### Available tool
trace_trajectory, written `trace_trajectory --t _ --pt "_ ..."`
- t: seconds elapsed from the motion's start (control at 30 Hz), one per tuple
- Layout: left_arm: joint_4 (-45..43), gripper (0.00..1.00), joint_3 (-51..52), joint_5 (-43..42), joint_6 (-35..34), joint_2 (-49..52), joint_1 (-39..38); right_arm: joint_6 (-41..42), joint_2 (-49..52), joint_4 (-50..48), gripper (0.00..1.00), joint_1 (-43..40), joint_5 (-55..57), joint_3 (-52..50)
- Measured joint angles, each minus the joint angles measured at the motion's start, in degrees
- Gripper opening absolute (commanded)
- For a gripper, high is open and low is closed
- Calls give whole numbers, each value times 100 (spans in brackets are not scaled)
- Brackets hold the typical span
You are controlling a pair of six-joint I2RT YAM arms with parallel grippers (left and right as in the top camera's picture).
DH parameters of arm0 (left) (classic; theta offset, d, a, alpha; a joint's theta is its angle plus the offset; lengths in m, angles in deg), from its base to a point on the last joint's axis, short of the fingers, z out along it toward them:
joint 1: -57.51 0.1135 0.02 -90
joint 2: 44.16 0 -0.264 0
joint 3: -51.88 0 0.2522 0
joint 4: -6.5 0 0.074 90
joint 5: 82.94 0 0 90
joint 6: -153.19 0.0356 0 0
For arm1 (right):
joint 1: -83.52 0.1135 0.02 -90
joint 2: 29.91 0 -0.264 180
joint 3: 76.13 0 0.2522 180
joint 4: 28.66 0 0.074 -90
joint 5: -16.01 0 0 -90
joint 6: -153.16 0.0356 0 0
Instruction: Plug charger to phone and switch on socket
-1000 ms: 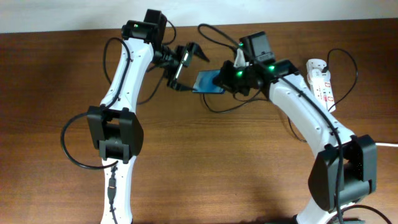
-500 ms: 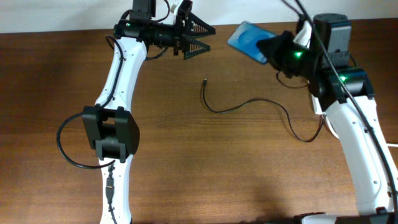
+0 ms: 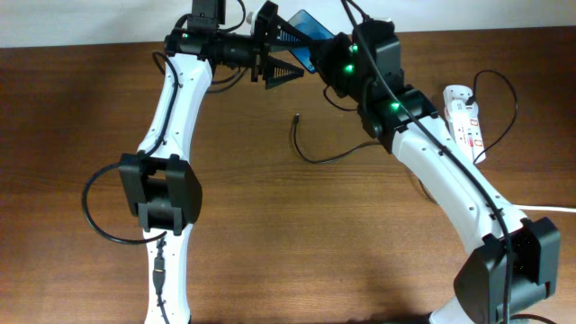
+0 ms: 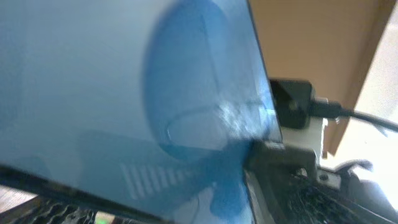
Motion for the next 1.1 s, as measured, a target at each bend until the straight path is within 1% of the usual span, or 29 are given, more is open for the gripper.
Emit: trace_trajectory --t 0.1,0.17,0.27,0.3,0.37,0.4,0.47,0.5,0.53,0.57,0.6,0.7,0.77,0.83,0.87,0.97,1.0,1.03,1.1 --pt "-122 94 0 409 -474 0 4 592 0 275 4 46 168 0" --pt "-616 93 0 509 -796 0 28 984 9 452 4 46 267 -4" --pt "-1427 92 2 579 -1445 0 74 1565 9 363 4 46 350 7" --pt "-1714 91 2 610 -1738 0 74 1698 9 317 4 42 376 7" --pt "-1808 88 2 664 -1978 0 76 1838 11 236 4 46 380 4" --pt "-1845 86 2 669 -2063 0 76 1853 11 203 4 46 378 4" --pt "-2330 63 0 723 -2487 0 76 1904 11 11 4 46 378 4" --pt "-2579 55 2 756 -2715 0 76 1928 11 -157 4 42 378 2" --pt "-2848 51 0 791 -2999 0 76 1941 11 -350 4 42 332 2" --pt "-2927 49 0 813 -3154 0 79 1954 11 -455 4 39 313 4" --pt "-2994 49 -2 872 -3449 0 90 1961 11 -492 4 50 260 4" --pt "-2997 49 -2 1012 -3738 0 92 1965 11 -498 4 90 262 4" --pt "-2994 40 -2 1086 -3836 0 96 1967 11 -505 4 177 295 4" --pt "-2979 35 -2 1126 -3980 0 109 1967 11 -542 4 236 328 4" --pt "-2975 31 -2 1137 -4063 0 116 1971 15 -560 4 249 343 7" --pt "-2953 2 2 1189 -4284 0 127 1989 31 -614 4 273 402 22" --pt "-2942 0 2 1200 -4367 0 127 2127 31 -619 4 273 411 31" --pt "-3032 0 0 1172 -4588 0 153 2675 31 -673 4 278 393 37" --pt "-3036 0 0 1154 -4645 0 155 2754 31 -649 4 286 402 37"
